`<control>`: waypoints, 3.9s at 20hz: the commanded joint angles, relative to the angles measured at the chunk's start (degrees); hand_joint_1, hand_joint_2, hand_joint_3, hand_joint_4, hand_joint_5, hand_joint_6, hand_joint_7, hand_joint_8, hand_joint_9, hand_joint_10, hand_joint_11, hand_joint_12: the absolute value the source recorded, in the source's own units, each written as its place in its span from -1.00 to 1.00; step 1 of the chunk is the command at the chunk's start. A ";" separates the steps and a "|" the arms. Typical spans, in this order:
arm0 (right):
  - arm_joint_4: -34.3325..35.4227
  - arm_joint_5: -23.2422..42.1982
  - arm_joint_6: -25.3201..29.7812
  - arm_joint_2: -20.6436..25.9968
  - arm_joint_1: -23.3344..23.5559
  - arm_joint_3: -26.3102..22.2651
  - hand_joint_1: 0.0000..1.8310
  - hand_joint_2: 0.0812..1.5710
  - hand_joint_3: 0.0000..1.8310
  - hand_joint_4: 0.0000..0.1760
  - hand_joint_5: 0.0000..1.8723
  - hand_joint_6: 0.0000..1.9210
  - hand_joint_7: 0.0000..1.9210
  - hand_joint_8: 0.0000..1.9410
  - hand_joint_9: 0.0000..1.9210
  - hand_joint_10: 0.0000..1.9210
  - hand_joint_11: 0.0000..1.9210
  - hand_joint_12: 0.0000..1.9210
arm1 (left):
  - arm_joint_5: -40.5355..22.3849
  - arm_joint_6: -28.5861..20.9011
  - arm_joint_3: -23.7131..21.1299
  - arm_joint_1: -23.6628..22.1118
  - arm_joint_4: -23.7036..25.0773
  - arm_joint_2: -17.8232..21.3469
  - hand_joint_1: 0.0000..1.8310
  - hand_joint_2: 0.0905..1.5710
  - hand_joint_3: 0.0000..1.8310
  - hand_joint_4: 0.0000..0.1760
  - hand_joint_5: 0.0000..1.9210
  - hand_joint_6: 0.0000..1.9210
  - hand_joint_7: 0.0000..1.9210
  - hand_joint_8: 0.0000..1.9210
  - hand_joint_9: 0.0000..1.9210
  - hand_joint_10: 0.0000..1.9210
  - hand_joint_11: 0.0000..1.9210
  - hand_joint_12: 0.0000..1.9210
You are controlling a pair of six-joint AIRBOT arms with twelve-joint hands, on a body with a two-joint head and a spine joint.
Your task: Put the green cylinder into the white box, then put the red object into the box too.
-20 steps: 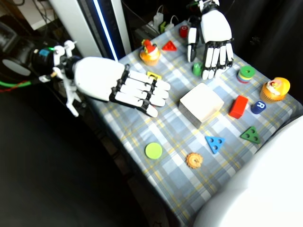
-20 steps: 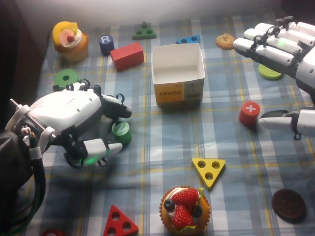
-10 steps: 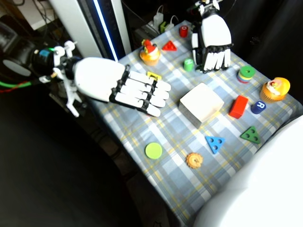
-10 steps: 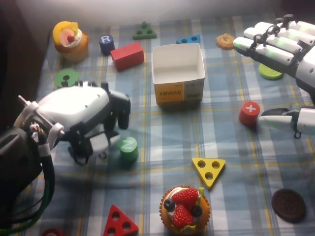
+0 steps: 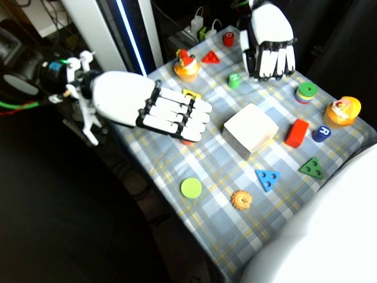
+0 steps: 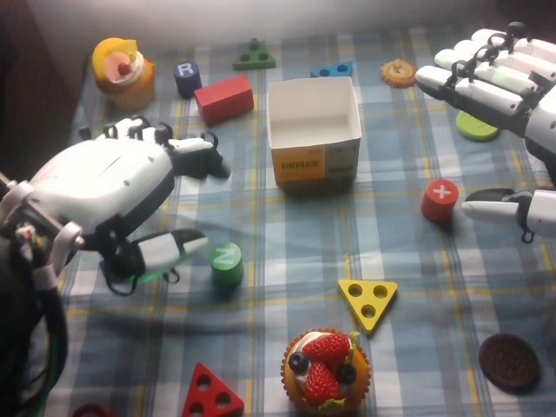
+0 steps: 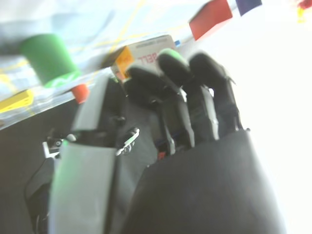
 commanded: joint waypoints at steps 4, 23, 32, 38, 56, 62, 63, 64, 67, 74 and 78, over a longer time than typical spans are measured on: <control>-0.05 7.15 0.25 -0.02 0.48 0.02 -0.39 0.50 -1.00 -1.00 -1.00 -1.00 -1.00 -1.00 -1.00 -1.00 -0.98 -0.99 | -5.78 -0.12 -2.04 0.87 4.59 0.73 -0.08 0.28 -1.00 0.61 -0.78 -1.00 -0.76 -0.99 -0.97 -0.55 -1.00 0.05; 0.16 7.14 0.28 -0.23 0.40 0.12 -0.39 0.49 -1.00 -1.00 -1.00 -1.00 -1.00 -1.00 -1.00 -1.00 -1.00 -0.78 | 1.28 -0.17 1.83 0.90 1.64 -4.87 -0.08 0.49 -1.00 -0.10 -0.60 -0.59 -0.57 -0.67 -1.00 -0.02 -1.00 0.25; 0.17 7.12 0.51 -0.22 0.32 0.17 -0.37 0.50 -1.00 -1.00 -1.00 -1.00 -1.00 -1.00 -1.00 -1.00 -1.00 -0.67 | 0.97 -0.16 4.65 -0.42 0.01 -6.74 0.24 0.66 -1.00 -1.00 -0.42 0.49 -0.27 0.74 -0.61 0.67 -1.00 0.99; 0.17 7.14 0.55 -0.22 0.29 0.16 -0.36 0.50 -1.00 -1.00 -1.00 -1.00 -1.00 -1.00 -1.00 -1.00 -1.00 -0.79 | -3.55 -0.16 4.47 -5.49 3.55 -5.85 0.27 0.65 -1.00 -1.00 -0.36 0.38 -0.29 0.81 -0.56 0.98 -0.78 1.00; -1.20 6.44 2.30 -1.69 0.09 1.48 -0.34 0.50 -1.00 -1.00 -1.00 -1.00 -1.00 -1.00 -1.00 -1.00 -1.00 -0.35 | 12.76 -0.05 26.25 -23.74 -2.46 -22.00 0.14 0.41 -1.00 -0.53 -0.58 0.12 -0.56 0.39 -0.81 0.73 -0.94 1.00; -1.66 6.35 2.94 -2.08 0.10 1.69 -0.34 0.50 -1.00 -1.00 -1.00 -1.00 -1.00 -1.00 -1.00 -1.00 -1.00 -0.28 | 11.58 -0.05 25.46 -23.39 -2.66 -21.65 -0.14 0.28 -1.00 0.66 -0.81 -0.73 -0.81 -0.93 -1.00 -0.59 -1.00 -0.20; -2.02 6.07 3.60 -2.33 0.10 1.96 -0.35 0.50 -1.00 -1.00 -1.00 -1.00 -1.00 -1.00 -0.99 -1.00 -1.00 -0.27 | 10.12 -0.05 24.30 -23.17 -2.51 -20.72 -0.24 0.33 -0.99 0.57 -0.81 -0.77 -0.82 -0.96 -1.00 -0.64 -1.00 -0.29; -2.43 5.84 4.35 -2.58 0.10 2.28 -0.32 0.51 -1.00 -1.00 -1.00 -1.00 -1.00 -1.00 -0.97 -0.99 -1.00 -0.18 | 8.78 -0.31 23.21 -22.89 -2.03 -19.74 -0.42 0.44 -0.97 0.24 -0.79 -0.80 -0.80 -0.97 -0.99 -0.62 -1.00 -0.22; -3.11 4.71 5.41 -3.32 0.10 3.06 -0.24 0.50 -1.00 -1.00 -0.90 -0.98 -0.95 -0.99 -0.91 -0.96 -1.00 -0.11 | 4.68 -3.93 19.55 -21.63 1.17 -16.29 -0.75 0.63 -0.98 0.19 -0.81 -0.89 -0.82 -1.00 -1.00 -0.69 -1.00 -0.40; -2.18 0.32 5.47 -5.57 0.33 5.45 -0.14 0.52 -1.00 -1.00 -0.77 -0.98 -0.75 -0.98 -0.79 -0.89 -1.00 0.22 | -4.23 -6.84 11.67 -17.19 5.21 -9.25 -0.59 0.74 -1.00 -0.47 -0.71 -0.92 -0.73 -1.00 -0.98 -0.65 -1.00 -0.30; -1.38 -1.62 5.47 -7.09 0.61 7.01 -0.06 0.52 -1.00 -1.00 -0.75 -0.99 -0.74 -0.99 -1.00 -0.42 -1.00 0.28 | -7.51 -6.88 9.12 -14.57 5.39 -7.16 -0.48 0.74 -1.00 -0.67 -0.69 -0.96 -0.70 -1.00 -0.99 -0.53 -1.00 -0.11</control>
